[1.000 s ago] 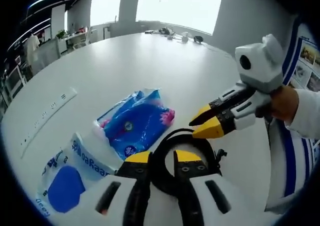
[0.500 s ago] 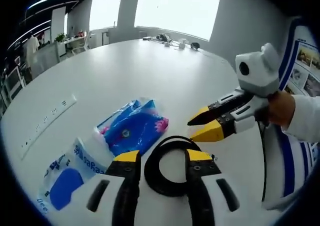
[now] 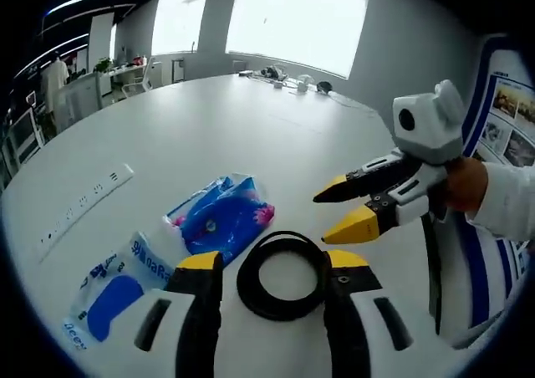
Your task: Arrange the tabletop items into an orderly group along one side of the table until the central work area is clear of visible clutter.
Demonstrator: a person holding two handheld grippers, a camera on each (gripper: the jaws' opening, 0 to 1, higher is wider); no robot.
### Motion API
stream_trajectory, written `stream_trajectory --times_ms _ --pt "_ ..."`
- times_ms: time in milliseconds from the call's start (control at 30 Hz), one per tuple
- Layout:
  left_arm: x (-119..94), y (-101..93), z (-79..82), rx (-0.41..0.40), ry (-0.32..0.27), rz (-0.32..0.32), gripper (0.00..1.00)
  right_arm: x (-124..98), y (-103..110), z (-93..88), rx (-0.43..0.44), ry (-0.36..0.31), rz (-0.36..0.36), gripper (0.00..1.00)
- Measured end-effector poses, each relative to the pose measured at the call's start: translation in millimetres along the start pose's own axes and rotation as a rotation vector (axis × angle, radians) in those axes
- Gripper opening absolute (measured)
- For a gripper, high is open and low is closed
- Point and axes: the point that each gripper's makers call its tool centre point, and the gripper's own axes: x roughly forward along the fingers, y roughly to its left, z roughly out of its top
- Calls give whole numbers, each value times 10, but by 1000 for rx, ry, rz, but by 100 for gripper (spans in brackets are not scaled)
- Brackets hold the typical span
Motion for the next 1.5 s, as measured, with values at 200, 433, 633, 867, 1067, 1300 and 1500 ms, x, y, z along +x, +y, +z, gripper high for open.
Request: stream_trajectory --times_ms 200,433,633,867,1067,1300,1500 --pt "-188 14 8 12 -19 -7 65 -59 72 50 -16 -6 -3 51" --pt "-448 86 -15 -2 -42 7 74 -84 191 88 -45 2 5 58" --pt "-670 145 -8 15 -76 22 83 -109 285 150 -63 -3 11 61" --pt "-912 202 -14 17 -101 42 83 -135 445 265 -96 -11 24 68" --pt "-1102 223 -10 22 -124 50 84 -161 604 396 -129 -22 42 72" --pt "-1377 294 -50 20 -140 70 86 -161 766 526 -161 -34 51 76" --pt "-1617 358 -106 27 -153 90 88 -126 952 582 -181 -35 72 81"
